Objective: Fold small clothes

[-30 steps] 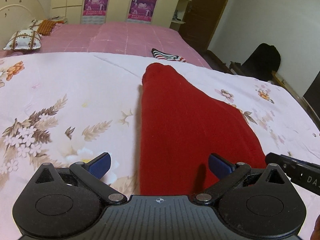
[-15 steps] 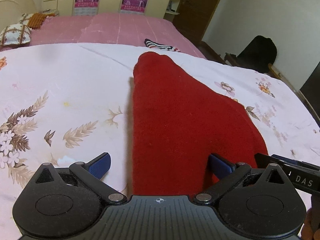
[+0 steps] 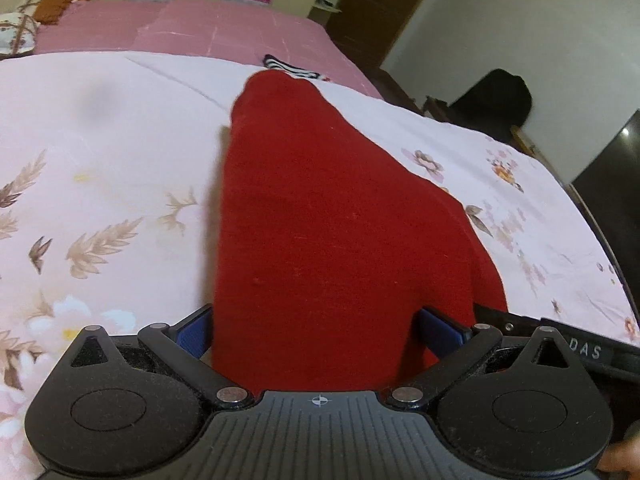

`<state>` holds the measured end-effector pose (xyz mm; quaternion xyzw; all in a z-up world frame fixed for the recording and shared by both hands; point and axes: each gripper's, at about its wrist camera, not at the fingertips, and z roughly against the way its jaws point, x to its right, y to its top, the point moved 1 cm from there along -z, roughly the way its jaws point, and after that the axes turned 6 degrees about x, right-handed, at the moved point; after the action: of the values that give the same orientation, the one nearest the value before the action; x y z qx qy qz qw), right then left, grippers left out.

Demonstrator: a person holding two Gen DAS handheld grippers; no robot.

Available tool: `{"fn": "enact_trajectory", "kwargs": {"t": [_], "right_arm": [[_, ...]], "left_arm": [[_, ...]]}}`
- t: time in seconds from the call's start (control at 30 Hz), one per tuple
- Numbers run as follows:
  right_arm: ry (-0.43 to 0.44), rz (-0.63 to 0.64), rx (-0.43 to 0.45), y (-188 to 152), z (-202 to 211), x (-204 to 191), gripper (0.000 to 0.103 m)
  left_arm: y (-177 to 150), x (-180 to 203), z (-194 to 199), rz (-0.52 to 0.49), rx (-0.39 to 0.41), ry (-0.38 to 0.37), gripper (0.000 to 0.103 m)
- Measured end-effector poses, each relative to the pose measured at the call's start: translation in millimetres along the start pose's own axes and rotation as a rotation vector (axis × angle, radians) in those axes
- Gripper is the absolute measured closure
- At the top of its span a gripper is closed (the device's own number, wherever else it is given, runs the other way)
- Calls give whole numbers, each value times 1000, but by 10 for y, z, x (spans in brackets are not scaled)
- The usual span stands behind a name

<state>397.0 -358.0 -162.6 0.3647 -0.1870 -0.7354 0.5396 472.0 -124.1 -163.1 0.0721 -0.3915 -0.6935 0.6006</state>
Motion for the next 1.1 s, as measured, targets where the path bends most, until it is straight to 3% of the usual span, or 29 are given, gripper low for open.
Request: {"fn": "enact_trajectory", "kwargs": {"t": [0.1,0.17,0.2,0.3,0.37,0.57,0.7,0.77,0.97,1.1], "right_arm": [[55,-54,-22,3,-34,113,40],[93,-68,-36,4,-35,107,60],[115,-89,-42,1,-28,105,63],[114,-71,-41,5,5,57,64],[112,-59,-45,17,11,57,56],[140,-136,-48,-6,-80,116,50],[163,-153,-44,-13,-56,94,66],[156,-124,-36,-6,-10,54,69],[139,-104,-53,4,-55,20,60],[104,-67,-31,-12,-7,-71,67]], "left_arm": [[1,29,7,1,2,-19,13],[-1,37,24,5,8,-26,18],[1,25,44,9,11,-30,22],[22,-35,96,10,2,-51,26],[20,-87,82,19,-8,-59,26],[3,-59,38,36,-2,-53,25],[1,-22,81,13,4,-50,33],[6,-3,110,-4,9,-49,37],[7,-9,94,-7,12,-46,37],[17,52,146,-35,18,-34,45]]}}
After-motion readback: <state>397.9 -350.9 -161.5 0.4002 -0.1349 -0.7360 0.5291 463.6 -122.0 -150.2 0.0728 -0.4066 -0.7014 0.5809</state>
